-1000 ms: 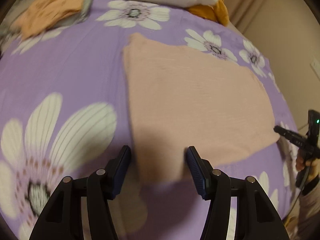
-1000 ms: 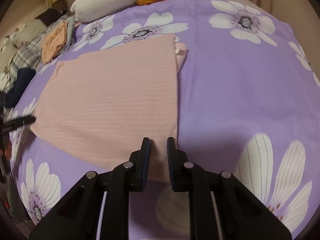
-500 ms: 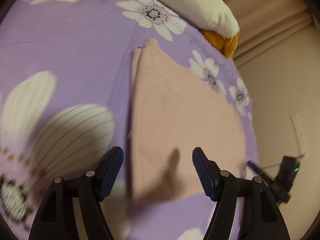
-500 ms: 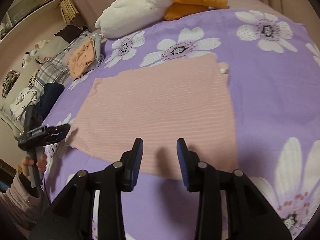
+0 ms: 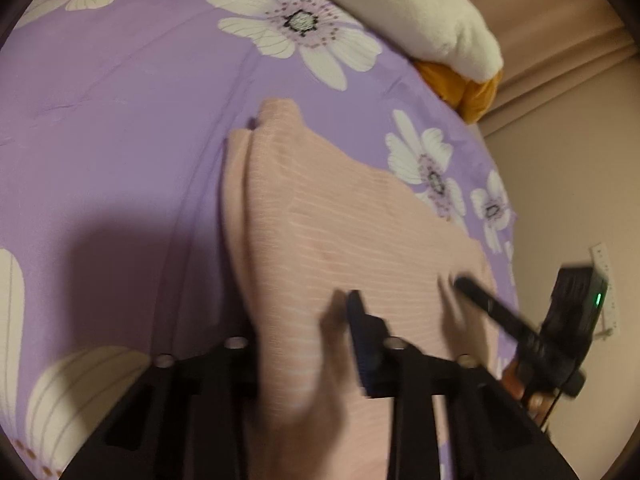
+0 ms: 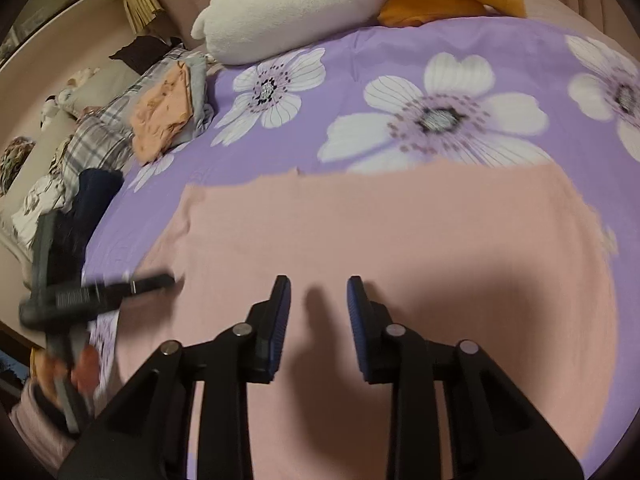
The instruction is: Fold small clothes
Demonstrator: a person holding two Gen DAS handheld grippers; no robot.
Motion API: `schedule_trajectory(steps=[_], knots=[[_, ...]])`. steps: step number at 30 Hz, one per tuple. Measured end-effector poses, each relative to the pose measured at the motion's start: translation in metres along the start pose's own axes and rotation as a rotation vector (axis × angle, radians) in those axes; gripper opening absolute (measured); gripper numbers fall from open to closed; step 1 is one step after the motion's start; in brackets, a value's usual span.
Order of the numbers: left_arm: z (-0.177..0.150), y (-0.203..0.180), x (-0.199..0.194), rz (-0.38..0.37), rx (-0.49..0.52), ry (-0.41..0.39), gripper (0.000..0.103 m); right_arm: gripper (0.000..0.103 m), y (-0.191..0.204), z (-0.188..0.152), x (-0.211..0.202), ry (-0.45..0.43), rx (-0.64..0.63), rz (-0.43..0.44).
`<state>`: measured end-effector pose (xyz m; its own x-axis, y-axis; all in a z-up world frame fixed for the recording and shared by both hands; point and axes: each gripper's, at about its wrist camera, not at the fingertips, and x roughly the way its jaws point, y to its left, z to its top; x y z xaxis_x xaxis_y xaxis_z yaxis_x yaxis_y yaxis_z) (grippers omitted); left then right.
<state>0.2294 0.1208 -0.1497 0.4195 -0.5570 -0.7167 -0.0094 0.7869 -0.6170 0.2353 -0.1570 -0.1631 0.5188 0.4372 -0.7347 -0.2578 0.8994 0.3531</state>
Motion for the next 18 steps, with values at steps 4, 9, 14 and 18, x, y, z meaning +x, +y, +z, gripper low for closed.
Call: schedule_trajectory(steps=[4, 9, 14, 18], knots=[[-0.001, 0.006, -0.002, 0.008, -0.012, 0.01, 0.018, 0.013, 0.003, 0.018, 0.032, 0.054, -0.013, -0.073], [-0.002, -0.003, -0.005, 0.056, 0.035, 0.015, 0.016, 0.012, 0.007, 0.017, 0.032, 0.082, -0.044, -0.1], [0.0, -0.009, -0.011, 0.061, 0.055, 0.007, 0.014, 0.012, 0.02, -0.014, -0.009, 0.07, -0.086, -0.028], [0.001, -0.021, -0.016, 0.079, 0.077, -0.003, 0.013, 0.012, 0.035, -0.058, -0.032, 0.098, -0.126, 0.017]])
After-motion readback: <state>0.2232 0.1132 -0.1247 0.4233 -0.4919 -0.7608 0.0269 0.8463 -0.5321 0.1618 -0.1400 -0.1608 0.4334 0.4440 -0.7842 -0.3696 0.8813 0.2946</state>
